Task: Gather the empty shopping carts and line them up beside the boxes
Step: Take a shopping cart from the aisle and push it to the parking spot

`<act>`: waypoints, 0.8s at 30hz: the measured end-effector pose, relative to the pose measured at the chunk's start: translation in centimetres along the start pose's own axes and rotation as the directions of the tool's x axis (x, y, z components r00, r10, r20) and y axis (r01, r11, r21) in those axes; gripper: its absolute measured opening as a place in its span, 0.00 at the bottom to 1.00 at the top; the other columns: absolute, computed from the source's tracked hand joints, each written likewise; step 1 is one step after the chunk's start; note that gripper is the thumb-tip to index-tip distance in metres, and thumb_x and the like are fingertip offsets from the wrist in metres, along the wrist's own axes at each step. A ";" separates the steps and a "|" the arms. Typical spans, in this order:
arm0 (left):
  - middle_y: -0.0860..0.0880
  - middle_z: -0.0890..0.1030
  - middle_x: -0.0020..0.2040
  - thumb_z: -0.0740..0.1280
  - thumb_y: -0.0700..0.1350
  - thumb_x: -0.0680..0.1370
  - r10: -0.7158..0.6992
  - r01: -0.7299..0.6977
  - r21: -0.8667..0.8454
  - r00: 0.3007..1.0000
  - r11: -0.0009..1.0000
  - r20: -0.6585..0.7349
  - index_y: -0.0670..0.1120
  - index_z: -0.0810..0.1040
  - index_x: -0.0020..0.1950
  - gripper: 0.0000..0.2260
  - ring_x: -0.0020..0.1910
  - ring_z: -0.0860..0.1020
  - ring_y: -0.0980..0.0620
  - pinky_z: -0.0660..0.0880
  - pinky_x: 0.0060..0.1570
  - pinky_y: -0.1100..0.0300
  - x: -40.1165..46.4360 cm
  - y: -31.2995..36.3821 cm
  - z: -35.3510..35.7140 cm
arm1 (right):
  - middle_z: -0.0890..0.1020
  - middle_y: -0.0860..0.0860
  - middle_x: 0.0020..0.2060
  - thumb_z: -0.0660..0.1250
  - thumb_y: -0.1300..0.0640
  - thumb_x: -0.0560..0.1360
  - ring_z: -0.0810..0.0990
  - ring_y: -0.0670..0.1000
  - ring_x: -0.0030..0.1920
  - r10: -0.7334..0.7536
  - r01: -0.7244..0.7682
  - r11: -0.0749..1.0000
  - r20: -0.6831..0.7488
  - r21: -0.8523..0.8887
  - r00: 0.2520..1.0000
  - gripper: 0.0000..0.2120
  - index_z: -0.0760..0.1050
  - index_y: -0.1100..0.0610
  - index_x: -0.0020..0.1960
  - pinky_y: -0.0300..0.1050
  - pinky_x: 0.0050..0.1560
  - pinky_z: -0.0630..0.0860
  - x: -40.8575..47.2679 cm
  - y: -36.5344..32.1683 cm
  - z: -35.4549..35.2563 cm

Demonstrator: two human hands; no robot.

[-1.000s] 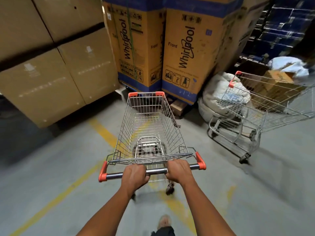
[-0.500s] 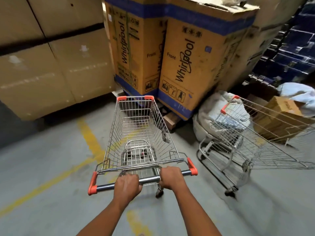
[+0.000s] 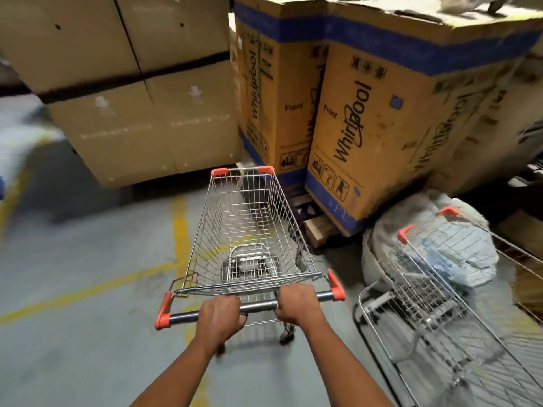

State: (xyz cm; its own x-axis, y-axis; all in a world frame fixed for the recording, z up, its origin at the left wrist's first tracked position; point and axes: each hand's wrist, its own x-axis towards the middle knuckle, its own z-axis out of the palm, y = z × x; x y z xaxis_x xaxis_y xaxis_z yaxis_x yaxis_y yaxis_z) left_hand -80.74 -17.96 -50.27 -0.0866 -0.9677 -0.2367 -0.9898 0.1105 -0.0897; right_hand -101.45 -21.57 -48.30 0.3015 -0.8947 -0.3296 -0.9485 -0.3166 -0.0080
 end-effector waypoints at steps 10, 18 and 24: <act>0.50 0.84 0.44 0.59 0.56 0.74 -0.105 0.105 0.002 0.994 0.994 0.020 0.51 0.80 0.50 0.15 0.44 0.83 0.47 0.75 0.42 0.56 3.8 7.7 -2.1 | 0.85 0.54 0.49 0.66 0.47 0.77 0.84 0.59 0.49 -0.156 0.153 0.986 -0.058 -0.058 0.986 0.12 0.79 0.53 0.53 0.50 0.48 0.77 2.4 8.9 0.2; 0.48 0.85 0.47 0.62 0.55 0.74 -0.115 0.116 -0.045 0.993 0.992 0.025 0.48 0.81 0.50 0.15 0.48 0.83 0.45 0.76 0.46 0.56 12.1 11.5 -4.3 | 0.84 0.51 0.50 0.66 0.46 0.76 0.83 0.56 0.50 -0.133 0.130 0.990 -0.075 -0.047 0.988 0.12 0.78 0.51 0.55 0.49 0.48 0.78 8.1 15.6 -1.5; 0.47 0.85 0.48 0.62 0.54 0.75 -0.099 0.100 -0.078 0.995 0.992 0.018 0.48 0.82 0.52 0.14 0.49 0.82 0.44 0.75 0.48 0.55 19.3 14.8 -6.5 | 0.85 0.51 0.46 0.67 0.46 0.74 0.84 0.55 0.47 -0.130 0.125 0.987 -0.044 -0.096 0.991 0.11 0.79 0.51 0.51 0.49 0.47 0.78 13.4 21.9 -4.5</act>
State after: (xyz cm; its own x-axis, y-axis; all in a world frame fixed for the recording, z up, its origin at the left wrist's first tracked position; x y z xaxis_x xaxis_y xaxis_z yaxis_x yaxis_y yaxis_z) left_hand -97.83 -36.44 -49.92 0.0140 -0.9696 -0.2443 -0.9993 -0.0050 -0.0372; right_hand -117.73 -41.94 -48.65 0.4261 -0.8590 -0.2840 -0.8896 -0.4549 0.0412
